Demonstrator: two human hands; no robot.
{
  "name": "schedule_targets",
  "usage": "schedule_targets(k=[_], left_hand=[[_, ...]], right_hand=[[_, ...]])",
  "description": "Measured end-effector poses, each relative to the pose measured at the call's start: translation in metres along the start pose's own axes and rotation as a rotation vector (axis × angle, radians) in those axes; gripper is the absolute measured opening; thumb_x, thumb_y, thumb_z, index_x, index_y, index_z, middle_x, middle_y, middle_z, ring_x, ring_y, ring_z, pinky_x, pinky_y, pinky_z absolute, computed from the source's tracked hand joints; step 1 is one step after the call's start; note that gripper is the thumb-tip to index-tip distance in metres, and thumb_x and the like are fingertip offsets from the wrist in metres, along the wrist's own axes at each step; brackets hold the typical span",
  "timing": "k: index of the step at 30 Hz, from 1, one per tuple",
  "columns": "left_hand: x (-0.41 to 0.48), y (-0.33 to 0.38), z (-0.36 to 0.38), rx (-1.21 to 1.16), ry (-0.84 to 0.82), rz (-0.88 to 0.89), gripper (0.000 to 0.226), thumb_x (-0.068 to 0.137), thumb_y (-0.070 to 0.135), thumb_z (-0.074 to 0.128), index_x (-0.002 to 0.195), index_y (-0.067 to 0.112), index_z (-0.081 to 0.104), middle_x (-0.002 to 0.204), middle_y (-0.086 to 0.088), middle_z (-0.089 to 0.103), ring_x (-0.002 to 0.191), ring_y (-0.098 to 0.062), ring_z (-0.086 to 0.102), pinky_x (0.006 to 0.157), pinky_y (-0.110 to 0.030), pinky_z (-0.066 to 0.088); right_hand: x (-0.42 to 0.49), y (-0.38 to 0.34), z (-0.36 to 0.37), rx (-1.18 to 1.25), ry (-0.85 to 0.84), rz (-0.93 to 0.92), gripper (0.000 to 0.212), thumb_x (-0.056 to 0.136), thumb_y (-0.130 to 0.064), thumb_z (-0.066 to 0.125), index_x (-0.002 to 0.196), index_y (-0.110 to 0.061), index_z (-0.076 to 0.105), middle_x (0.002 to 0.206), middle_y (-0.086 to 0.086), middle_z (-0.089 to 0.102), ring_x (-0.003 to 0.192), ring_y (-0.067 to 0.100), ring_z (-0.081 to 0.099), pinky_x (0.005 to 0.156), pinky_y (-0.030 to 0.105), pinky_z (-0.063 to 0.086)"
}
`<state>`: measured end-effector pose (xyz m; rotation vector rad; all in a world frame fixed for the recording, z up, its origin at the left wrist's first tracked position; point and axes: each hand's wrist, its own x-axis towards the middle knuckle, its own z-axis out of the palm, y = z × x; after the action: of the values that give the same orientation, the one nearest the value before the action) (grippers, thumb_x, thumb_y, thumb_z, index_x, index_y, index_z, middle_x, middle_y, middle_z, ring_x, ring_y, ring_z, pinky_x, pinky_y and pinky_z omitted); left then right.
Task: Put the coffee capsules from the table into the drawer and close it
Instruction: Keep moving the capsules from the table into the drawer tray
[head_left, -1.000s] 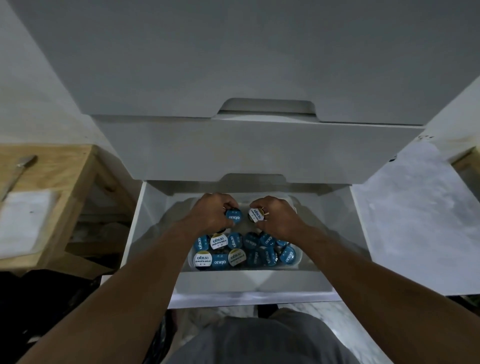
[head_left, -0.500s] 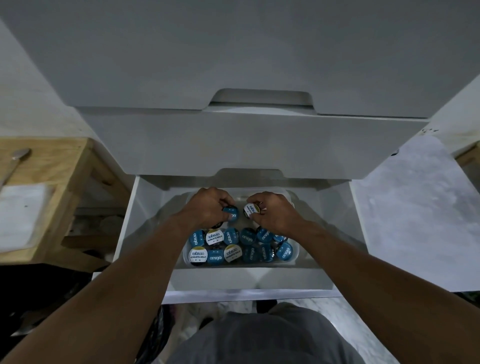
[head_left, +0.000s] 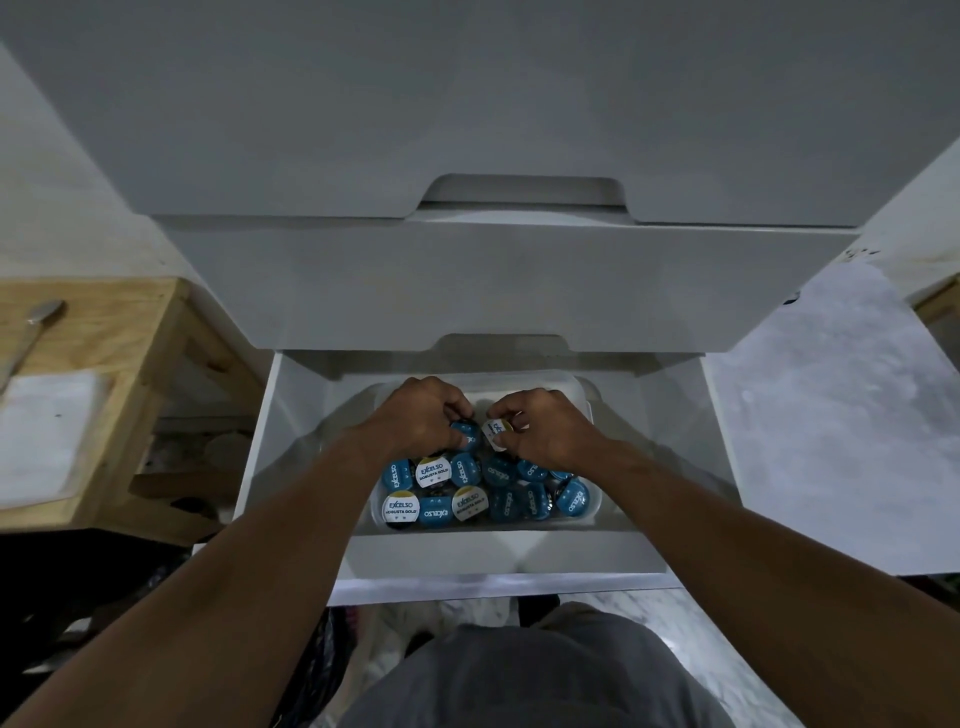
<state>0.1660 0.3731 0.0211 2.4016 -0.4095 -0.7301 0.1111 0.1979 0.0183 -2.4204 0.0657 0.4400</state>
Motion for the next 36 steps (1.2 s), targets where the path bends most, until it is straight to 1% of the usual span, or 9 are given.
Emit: schedule_targets(k=[5, 11, 15, 18, 22, 24, 26, 31, 36], left_hand=[[-0.001, 0.000, 0.000, 0.008, 0.003, 0.016, 0.036, 0.068, 0.015, 0.082, 0.102, 0.018, 0.071, 0.102, 0.000, 0.069, 0.086, -0.009, 0.062, 0.080, -0.022, 0.050], [-0.001, -0.001, 0.000, 0.013, 0.014, 0.027, 0.036, 0.068, 0.017, 0.083, 0.102, 0.018, 0.070, 0.102, 0.001, 0.069, 0.085, -0.008, 0.061, 0.076, -0.019, 0.047], [-0.003, 0.001, -0.005, -0.001, 0.011, 0.021, 0.041, 0.070, 0.016, 0.082, 0.108, 0.017, 0.068, 0.110, 0.002, 0.068, 0.092, -0.010, 0.062, 0.077, -0.020, 0.046], [-0.008, 0.007, -0.009, 0.097, 0.071, 0.076, 0.043, 0.074, 0.020, 0.078, 0.114, 0.017, 0.064, 0.115, -0.001, 0.067, 0.099, -0.014, 0.061, 0.085, -0.026, 0.048], [-0.021, 0.017, -0.011, 0.352, 0.196, 0.177, 0.041, 0.083, 0.026, 0.067, 0.122, 0.017, 0.058, 0.121, -0.006, 0.061, 0.105, -0.023, 0.059, 0.091, -0.038, 0.050], [-0.031, 0.024, -0.007, 0.449, 0.257, 0.222, 0.040, 0.086, 0.027, 0.062, 0.124, 0.016, 0.054, 0.121, -0.008, 0.059, 0.105, -0.026, 0.058, 0.089, -0.042, 0.051], [-0.040, 0.034, -0.002, 0.517, 0.308, 0.278, 0.037, 0.090, 0.025, 0.055, 0.125, 0.013, 0.051, 0.120, -0.008, 0.057, 0.105, -0.026, 0.057, 0.085, -0.040, 0.051], [-0.059, 0.062, 0.015, 0.636, 0.403, 0.339, 0.037, 0.094, 0.026, 0.047, 0.129, 0.011, 0.046, 0.125, -0.010, 0.054, 0.109, -0.027, 0.055, 0.085, -0.038, 0.048], [-0.075, 0.100, 0.029, 0.688, 0.486, 0.340, 0.027, 0.094, 0.021, 0.045, 0.119, 0.010, 0.049, 0.117, -0.009, 0.056, 0.106, -0.026, 0.054, 0.085, -0.037, 0.046]], right_hand=[[0.000, 0.000, 0.001, 0.003, -0.008, 0.003, 0.036, 0.083, -0.018, 0.070, 0.119, -0.017, 0.065, 0.112, 0.004, 0.068, 0.097, 0.016, 0.063, 0.081, 0.018, 0.045], [0.000, 0.000, 0.002, 0.026, 0.010, 0.023, 0.044, 0.082, -0.015, 0.070, 0.125, -0.018, 0.059, 0.106, 0.000, 0.063, 0.088, 0.010, 0.058, 0.079, 0.015, 0.043], [-0.003, -0.003, -0.004, -0.009, 0.045, 0.034, 0.040, 0.084, -0.018, 0.068, 0.123, -0.019, 0.059, 0.103, -0.001, 0.061, 0.091, 0.013, 0.059, 0.079, 0.017, 0.044], [-0.015, -0.012, -0.017, -0.138, 0.112, 0.015, 0.040, 0.085, -0.025, 0.066, 0.125, -0.021, 0.058, 0.120, 0.000, 0.063, 0.104, 0.016, 0.059, 0.087, 0.025, 0.046], [-0.038, -0.021, -0.030, -0.375, 0.201, 0.049, 0.041, 0.093, -0.036, 0.053, 0.132, -0.022, 0.051, 0.137, 0.000, 0.051, 0.120, 0.021, 0.052, 0.091, 0.030, 0.041], [-0.047, -0.019, -0.030, -0.409, 0.262, 0.073, 0.042, 0.094, -0.037, 0.052, 0.131, -0.019, 0.051, 0.134, 0.004, 0.052, 0.118, 0.022, 0.052, 0.093, 0.033, 0.043], [-0.057, -0.017, -0.031, -0.415, 0.314, 0.083, 0.040, 0.093, -0.035, 0.052, 0.128, -0.016, 0.054, 0.127, 0.007, 0.057, 0.113, 0.024, 0.055, 0.093, 0.033, 0.045], [-0.086, -0.007, -0.044, -0.486, 0.415, 0.061, 0.038, 0.094, -0.036, 0.047, 0.126, -0.016, 0.055, 0.126, 0.005, 0.058, 0.112, 0.023, 0.054, 0.091, 0.036, 0.046], [-0.108, 0.013, -0.065, -0.480, 0.516, 0.031, 0.033, 0.094, -0.031, 0.046, 0.115, -0.009, 0.059, 0.120, 0.010, 0.059, 0.108, 0.027, 0.054, 0.086, 0.037, 0.048]])
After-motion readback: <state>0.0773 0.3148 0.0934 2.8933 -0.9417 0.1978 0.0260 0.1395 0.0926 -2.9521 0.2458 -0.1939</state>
